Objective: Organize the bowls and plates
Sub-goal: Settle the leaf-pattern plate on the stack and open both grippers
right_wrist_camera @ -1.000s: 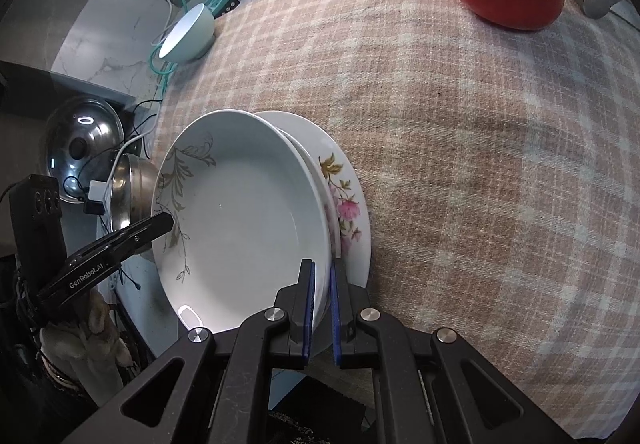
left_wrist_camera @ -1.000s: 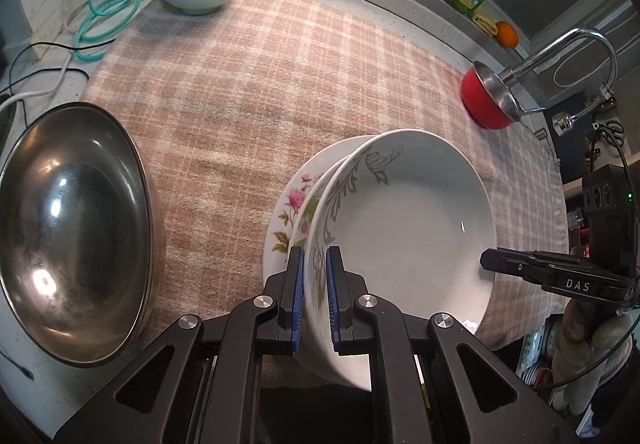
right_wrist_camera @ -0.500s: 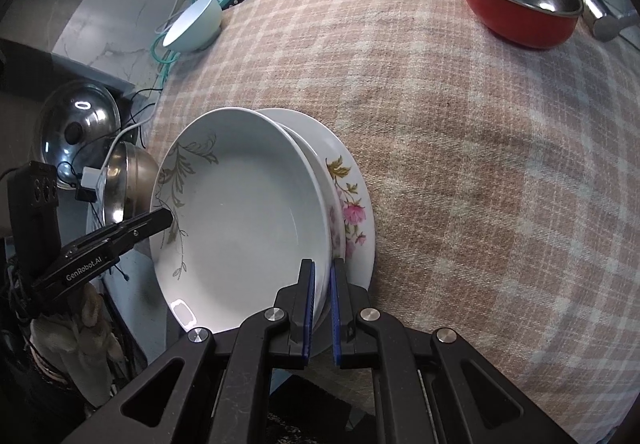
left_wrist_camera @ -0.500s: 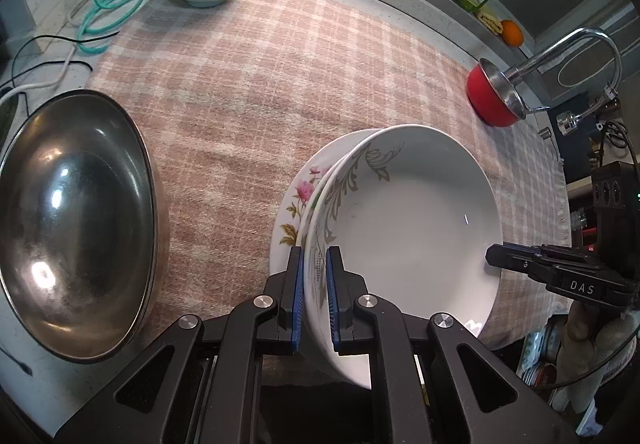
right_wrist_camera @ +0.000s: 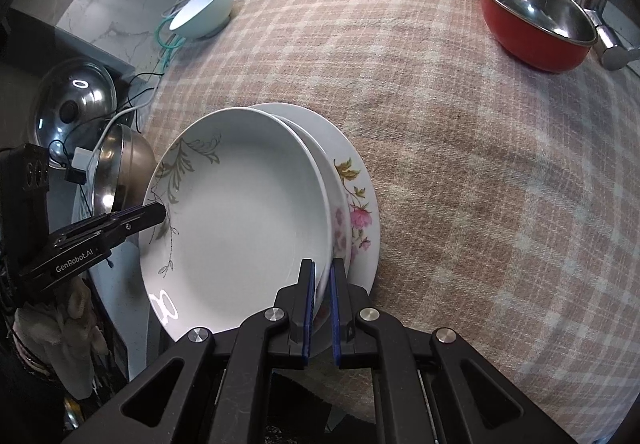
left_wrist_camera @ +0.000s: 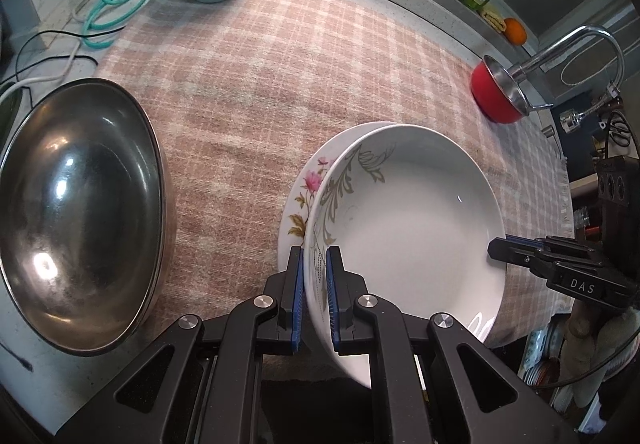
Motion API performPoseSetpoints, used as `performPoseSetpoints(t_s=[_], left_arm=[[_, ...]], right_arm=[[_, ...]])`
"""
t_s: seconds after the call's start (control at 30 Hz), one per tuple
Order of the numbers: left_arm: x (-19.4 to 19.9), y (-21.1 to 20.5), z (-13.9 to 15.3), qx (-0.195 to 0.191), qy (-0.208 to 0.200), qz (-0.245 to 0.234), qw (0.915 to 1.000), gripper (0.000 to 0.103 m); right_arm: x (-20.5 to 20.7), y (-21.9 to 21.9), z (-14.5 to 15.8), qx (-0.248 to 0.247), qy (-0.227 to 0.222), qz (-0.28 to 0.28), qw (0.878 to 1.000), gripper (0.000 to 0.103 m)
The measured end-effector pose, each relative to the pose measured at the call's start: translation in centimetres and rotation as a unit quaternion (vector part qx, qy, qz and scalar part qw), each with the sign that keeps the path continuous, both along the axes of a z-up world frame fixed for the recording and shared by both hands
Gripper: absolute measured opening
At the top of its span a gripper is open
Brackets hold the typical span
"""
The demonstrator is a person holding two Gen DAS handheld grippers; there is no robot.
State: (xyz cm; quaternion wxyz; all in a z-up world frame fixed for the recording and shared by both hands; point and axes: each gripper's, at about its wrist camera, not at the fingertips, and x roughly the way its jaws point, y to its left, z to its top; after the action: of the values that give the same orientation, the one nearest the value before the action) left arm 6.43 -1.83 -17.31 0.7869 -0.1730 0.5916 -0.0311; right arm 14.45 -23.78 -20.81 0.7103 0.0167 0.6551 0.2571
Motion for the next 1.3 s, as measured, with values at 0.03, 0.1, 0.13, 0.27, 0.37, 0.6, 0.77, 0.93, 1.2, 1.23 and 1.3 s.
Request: performPoseSetpoints(t_s=[0.03,0.1,0.13,0.27,0.37,0.6,0.77,0.93,1.2,1.23,1.3], left_arm=[[0.0,0.0,0.0,0.000,-0.001,0.000,1.0000,0.009],[-0.1,0.1,0.0,-0.001,-0.001,0.000,1.0000,0.009],[-0.1,0.1,0.0,-0.002,-0.001,0.000,1.0000,0.009],[-0.1,0.0,0.0,0.000,-0.002,-0.004,1.0000,0.009],[-0.1,-0.3,0.0,0.007,-0.006,-0.006,0.9999,0.009],[-0.8,-0.1,0.3,0.009,-0.020,0.002,0.9998,0.009],[-1.3,0.1,0.2,-0.001,-0.026,0.014,0.9996,0.009],[-1.9,0.1,0.6,-0.006,-0.036,0.025,0.9990,0.009],[-4.8,1.4,2.6,-0.015,-0.068,0.068,0.9952,0.010],[-5.3,1.6,2.7,-0.015,-0.071,0.075,0.9946,0.010],[-6.3,2.1,2.8,-0.014,-0.073,0.093,0.9929,0.010]], right_arm=[[0.0,0.0,0.0,0.000,0.000,0.001,1.000,0.007],[0.1,0.1,0.0,0.000,0.000,0.001,1.000,0.007],[0.1,0.0,-0.1,0.000,0.000,0.002,1.000,0.007],[0.1,0.0,0.0,0.002,-0.002,0.005,1.000,0.007],[0.0,-0.2,0.0,0.005,-0.002,0.003,1.000,0.007],[-0.3,-0.7,0.5,0.005,-0.019,0.002,1.000,0.010],[-0.2,-1.4,0.7,0.019,-0.017,-0.006,1.000,0.010],[-0.3,-1.7,0.8,0.023,-0.020,-0.008,1.000,0.010],[-0.7,-2.9,3.3,0.053,-0.056,-0.020,0.997,0.010],[-0.8,-3.0,3.7,0.053,-0.062,-0.020,0.996,0.010],[-0.9,-3.2,4.3,0.056,-0.073,-0.022,0.996,0.010]])
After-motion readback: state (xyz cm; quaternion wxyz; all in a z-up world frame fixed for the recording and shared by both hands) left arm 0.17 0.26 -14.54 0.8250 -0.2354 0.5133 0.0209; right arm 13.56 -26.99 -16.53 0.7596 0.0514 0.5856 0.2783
